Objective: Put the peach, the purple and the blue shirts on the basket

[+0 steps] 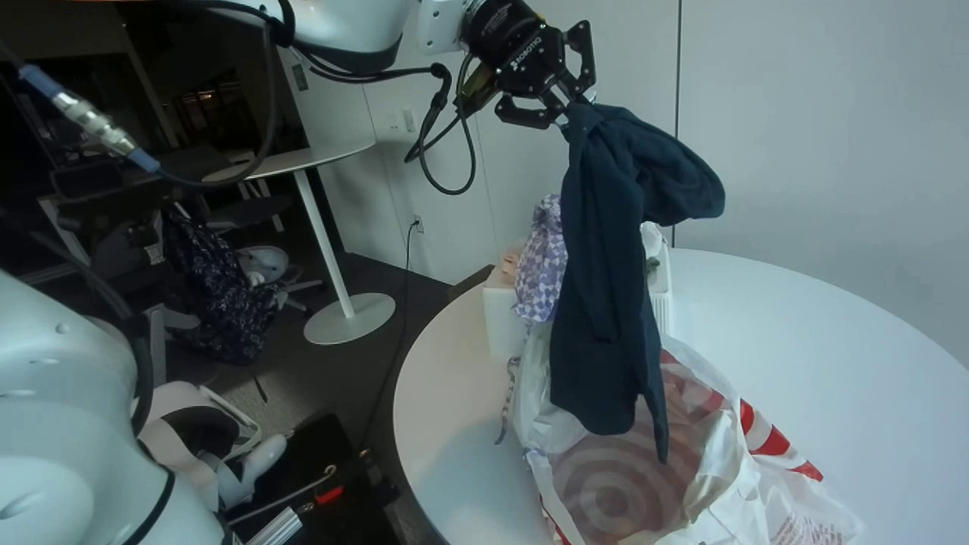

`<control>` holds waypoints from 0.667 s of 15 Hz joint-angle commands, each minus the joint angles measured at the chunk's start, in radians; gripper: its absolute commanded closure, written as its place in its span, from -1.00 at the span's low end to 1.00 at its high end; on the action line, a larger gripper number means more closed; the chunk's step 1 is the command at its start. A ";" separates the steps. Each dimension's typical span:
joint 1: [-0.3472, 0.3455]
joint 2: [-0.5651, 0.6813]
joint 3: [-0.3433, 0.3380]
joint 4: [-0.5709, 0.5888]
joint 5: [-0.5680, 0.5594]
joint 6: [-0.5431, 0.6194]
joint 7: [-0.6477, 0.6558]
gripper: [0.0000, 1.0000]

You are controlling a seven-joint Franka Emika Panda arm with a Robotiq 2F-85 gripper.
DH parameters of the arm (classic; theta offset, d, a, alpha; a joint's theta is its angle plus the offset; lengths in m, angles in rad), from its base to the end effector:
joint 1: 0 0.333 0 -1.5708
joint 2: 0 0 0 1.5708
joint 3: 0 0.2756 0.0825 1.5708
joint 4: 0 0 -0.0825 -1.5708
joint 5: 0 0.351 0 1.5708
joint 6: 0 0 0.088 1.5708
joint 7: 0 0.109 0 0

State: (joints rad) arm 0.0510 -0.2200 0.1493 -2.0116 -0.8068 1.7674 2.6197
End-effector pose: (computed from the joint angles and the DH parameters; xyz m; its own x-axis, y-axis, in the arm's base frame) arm 0.4750 0.0355 0.5403 -0.6718 -0.5959 0.4399 -0.7179 0.3776 -0.5848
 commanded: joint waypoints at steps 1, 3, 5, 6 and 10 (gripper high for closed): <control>0.036 0.018 0.050 0.051 -0.112 0.065 0.033 0.79; 0.055 0.057 0.079 0.093 -0.187 0.101 0.052 0.79; 0.076 0.104 0.108 0.139 -0.280 0.126 0.083 0.79; 0.086 0.125 0.118 0.159 -0.330 0.141 0.097 0.79; 0.130 0.218 0.124 0.267 -0.506 0.233 0.106 0.80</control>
State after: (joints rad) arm 0.1576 -0.0815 0.2776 -1.8635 -1.1992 1.9376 2.7151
